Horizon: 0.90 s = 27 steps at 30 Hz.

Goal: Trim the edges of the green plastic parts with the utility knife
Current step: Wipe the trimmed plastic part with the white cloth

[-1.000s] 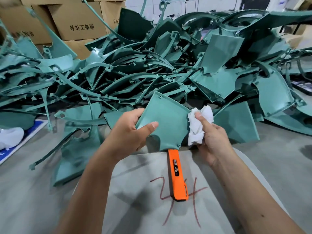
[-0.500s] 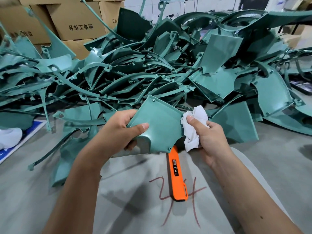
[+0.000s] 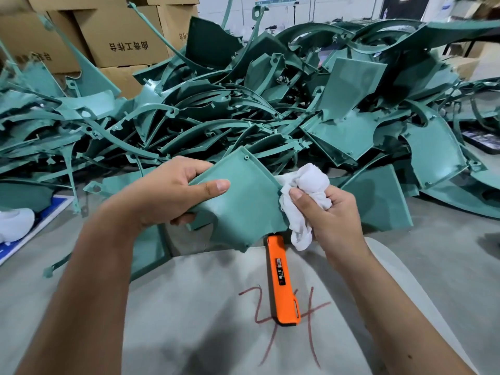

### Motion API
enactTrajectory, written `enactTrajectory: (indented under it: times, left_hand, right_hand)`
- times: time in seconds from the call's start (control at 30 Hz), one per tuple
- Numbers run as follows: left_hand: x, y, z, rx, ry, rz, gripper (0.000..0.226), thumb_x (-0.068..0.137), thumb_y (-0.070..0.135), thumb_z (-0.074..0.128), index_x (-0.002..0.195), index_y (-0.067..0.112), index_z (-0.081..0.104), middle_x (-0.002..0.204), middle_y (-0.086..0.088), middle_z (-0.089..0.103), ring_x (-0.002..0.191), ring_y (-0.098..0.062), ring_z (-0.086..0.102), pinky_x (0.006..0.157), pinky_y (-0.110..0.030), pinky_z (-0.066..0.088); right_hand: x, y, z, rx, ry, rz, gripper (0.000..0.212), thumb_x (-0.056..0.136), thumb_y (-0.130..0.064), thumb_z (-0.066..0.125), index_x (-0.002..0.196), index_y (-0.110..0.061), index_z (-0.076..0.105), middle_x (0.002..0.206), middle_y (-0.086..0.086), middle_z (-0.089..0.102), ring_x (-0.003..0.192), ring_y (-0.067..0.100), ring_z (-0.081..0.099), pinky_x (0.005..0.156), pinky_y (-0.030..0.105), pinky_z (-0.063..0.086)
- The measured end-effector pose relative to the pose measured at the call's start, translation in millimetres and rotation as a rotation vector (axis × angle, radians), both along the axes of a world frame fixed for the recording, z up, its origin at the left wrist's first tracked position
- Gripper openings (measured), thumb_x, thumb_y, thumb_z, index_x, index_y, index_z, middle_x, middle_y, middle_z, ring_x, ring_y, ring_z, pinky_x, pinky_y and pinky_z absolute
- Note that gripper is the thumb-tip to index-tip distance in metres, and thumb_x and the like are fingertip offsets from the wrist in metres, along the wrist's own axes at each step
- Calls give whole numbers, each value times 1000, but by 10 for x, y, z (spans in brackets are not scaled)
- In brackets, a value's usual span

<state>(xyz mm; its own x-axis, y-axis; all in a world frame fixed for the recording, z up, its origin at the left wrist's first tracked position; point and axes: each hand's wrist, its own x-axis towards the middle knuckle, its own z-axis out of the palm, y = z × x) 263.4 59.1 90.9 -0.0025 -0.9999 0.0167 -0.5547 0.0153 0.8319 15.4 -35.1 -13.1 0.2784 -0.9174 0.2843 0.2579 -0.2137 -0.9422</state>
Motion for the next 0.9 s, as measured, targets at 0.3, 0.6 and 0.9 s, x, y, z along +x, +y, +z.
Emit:
enactTrajectory:
  times: [0.3, 0.6, 0.9]
  left_hand:
    - [-163, -76, 18, -15, -232, -98, 24, 98, 40, 66, 80, 28, 76, 56, 4, 60, 47, -21, 58, 47, -30, 54]
    - [-410, 27, -256, -948, -591, 636, 18, 99, 27, 64, 86, 14, 64, 81, 11, 59, 75, -10, 48, 73, -31, 40]
    - [-1393, 60, -1037, -495, 719, 465, 35, 83, 25, 82, 114, 31, 68, 106, 10, 78, 99, -8, 74, 79, -18, 57]
  right_hand:
    - [52, 32, 9, 37, 50, 141, 30, 93, -29, 75, 110, -5, 71, 93, 3, 78, 81, 15, 71, 69, 30, 57]
    - [105, -5, -26, 34, 25, -173, 9, 90, -10, 81, 94, -18, 78, 87, -6, 81, 77, 10, 73, 71, 29, 61]
    - [309, 70, -185, 137, -121, -317, 10, 91, -26, 80, 99, -20, 79, 91, -6, 81, 80, 9, 76, 68, 27, 61]
